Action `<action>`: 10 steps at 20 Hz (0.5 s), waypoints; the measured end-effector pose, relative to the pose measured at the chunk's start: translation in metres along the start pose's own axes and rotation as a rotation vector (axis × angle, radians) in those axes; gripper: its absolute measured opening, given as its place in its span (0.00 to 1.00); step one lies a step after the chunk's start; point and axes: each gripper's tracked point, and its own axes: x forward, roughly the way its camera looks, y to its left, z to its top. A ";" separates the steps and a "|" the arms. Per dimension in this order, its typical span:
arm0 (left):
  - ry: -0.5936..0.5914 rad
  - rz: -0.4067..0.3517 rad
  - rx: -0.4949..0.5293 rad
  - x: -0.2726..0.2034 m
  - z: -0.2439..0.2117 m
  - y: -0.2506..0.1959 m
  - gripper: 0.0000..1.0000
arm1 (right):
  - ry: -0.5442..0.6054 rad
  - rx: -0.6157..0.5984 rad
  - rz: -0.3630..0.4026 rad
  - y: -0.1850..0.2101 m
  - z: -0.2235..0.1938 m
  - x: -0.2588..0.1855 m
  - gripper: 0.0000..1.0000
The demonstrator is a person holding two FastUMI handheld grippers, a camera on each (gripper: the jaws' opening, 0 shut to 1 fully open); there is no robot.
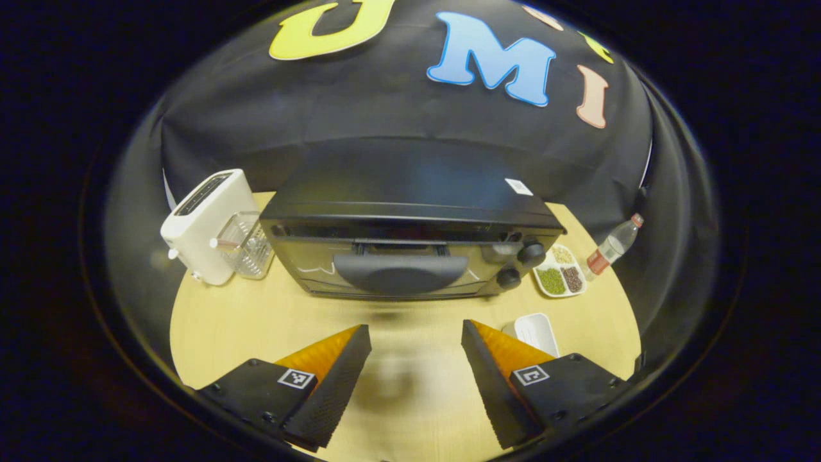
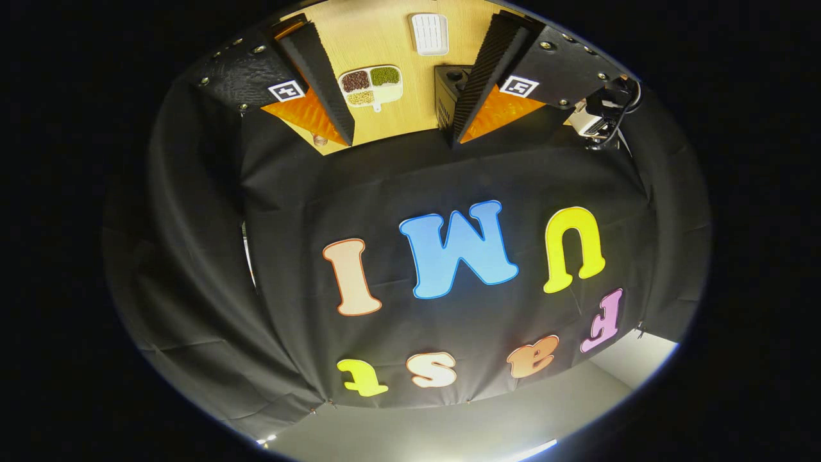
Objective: Open the electric oven with the left hand, put the food in, and close the electric oven.
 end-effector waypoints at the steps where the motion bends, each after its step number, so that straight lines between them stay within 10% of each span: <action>1: -0.027 -0.002 0.000 -0.004 0.007 0.000 0.96 | 0.000 -0.004 0.001 0.000 -0.001 0.000 0.95; 10: -0.490 -0.007 0.066 -0.080 0.119 -0.020 0.93 | -0.097 -0.091 0.030 0.005 0.046 -0.001 0.95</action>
